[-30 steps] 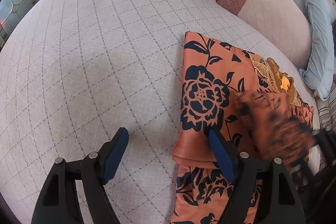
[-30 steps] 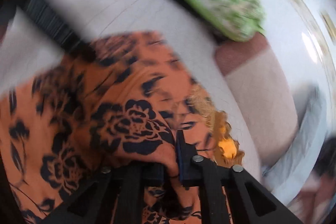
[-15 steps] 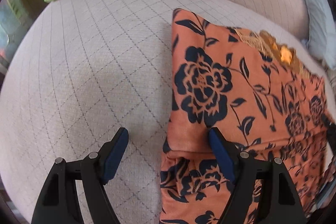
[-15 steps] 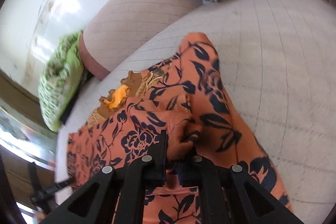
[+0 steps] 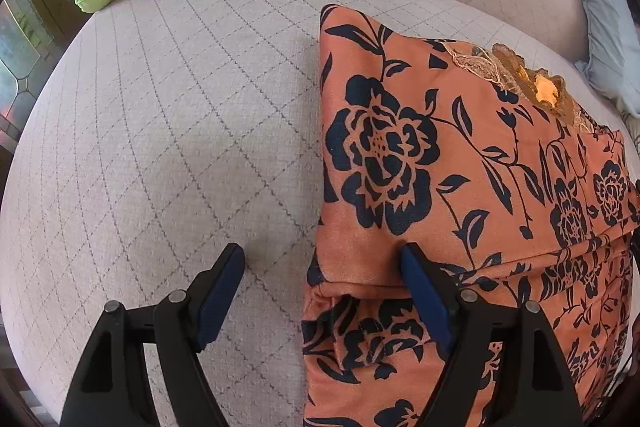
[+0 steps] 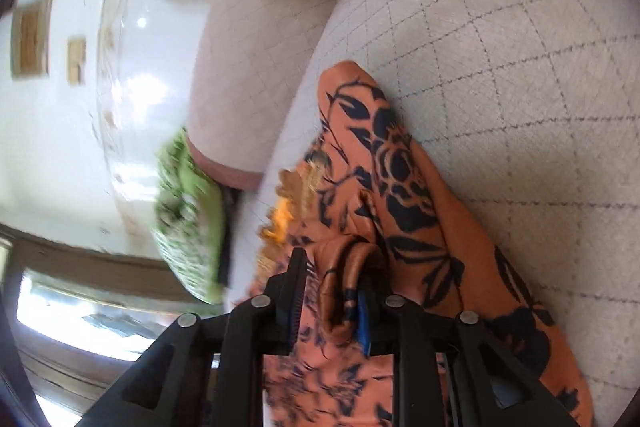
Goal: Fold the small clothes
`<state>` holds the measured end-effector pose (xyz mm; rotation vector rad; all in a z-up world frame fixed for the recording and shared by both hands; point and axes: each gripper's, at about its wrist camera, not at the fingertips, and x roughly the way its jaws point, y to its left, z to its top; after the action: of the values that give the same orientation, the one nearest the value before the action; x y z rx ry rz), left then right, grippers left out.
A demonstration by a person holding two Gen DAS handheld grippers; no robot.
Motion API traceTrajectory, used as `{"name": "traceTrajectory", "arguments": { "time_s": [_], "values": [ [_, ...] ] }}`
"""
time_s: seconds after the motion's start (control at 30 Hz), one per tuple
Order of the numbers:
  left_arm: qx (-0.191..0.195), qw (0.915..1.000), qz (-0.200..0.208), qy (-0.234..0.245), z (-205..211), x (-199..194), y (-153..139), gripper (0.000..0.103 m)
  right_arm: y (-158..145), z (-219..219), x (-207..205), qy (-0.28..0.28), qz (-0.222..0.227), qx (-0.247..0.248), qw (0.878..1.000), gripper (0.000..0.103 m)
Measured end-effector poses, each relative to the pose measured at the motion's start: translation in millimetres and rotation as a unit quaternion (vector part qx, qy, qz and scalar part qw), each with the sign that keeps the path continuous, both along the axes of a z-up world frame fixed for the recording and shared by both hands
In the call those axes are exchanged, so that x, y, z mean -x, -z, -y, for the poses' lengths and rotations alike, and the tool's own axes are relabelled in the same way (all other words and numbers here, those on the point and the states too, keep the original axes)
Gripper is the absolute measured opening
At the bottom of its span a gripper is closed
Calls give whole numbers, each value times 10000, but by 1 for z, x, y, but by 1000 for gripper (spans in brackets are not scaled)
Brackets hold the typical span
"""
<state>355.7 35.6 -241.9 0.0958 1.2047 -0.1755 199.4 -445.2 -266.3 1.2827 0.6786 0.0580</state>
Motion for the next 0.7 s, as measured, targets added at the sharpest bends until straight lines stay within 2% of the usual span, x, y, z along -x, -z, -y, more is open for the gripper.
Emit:
{"name": "traceTrajectory", "arguments": {
  "time_s": [0.1,0.17,0.23,0.27,0.3,0.33,0.37,0.4,0.43,0.5,0.53,0.57,0.67,0.7],
  "values": [
    [-32,10000,-1,-5,0,1,-3,81,-27,-16,-10,-377,-12,957,9947,22],
    [-82,10000,28,-11,2,2,-5,81,-59,-28,-8,-341,282,1744,9837,10],
    [-155,9999,71,18,4,3,-7,81,-96,-46,2,-337,819,2737,9577,10],
    [-181,9998,85,26,6,4,-8,81,-105,-53,7,-378,925,3128,9446,10],
    [-207,9997,89,32,7,4,-7,81,-109,-61,7,-450,899,3624,9266,10],
    [-204,9997,94,31,7,5,-8,81,-104,-68,4,-535,578,4134,9071,10],
    [-198,9998,96,37,8,5,-8,81,-92,-68,-2,-640,166,4329,8990,10],
    [-190,9998,91,43,8,5,-8,81,-73,-63,-11,-829,-341,4257,9004,10],
    [-168,9998,75,43,8,4,-8,81,-49,-53,-18,-1024,-979,3901,9098,10],
    [-119,9999,36,25,7,3,-7,81,-27,-40,-20,-1038,-1564,3305,9250,12],
    [-82,10000,40,4,5,3,-6,81,-30,-36,-18,-923,-1530,3182,9311,13],
    [-68,10000,30,-14,5,2,-7,81,-38,-37,-18,-865,-1505,3292,9282,13],
    [-80,9999,37,-58,3,1,-8,81,-71,-47,-12,-479,-1150,4160,9008,13],
    [-96,9999,53,-53,2,1,-9,81,-80,-50,-11,-325,-995,4332,8952,13]
  ]
}}
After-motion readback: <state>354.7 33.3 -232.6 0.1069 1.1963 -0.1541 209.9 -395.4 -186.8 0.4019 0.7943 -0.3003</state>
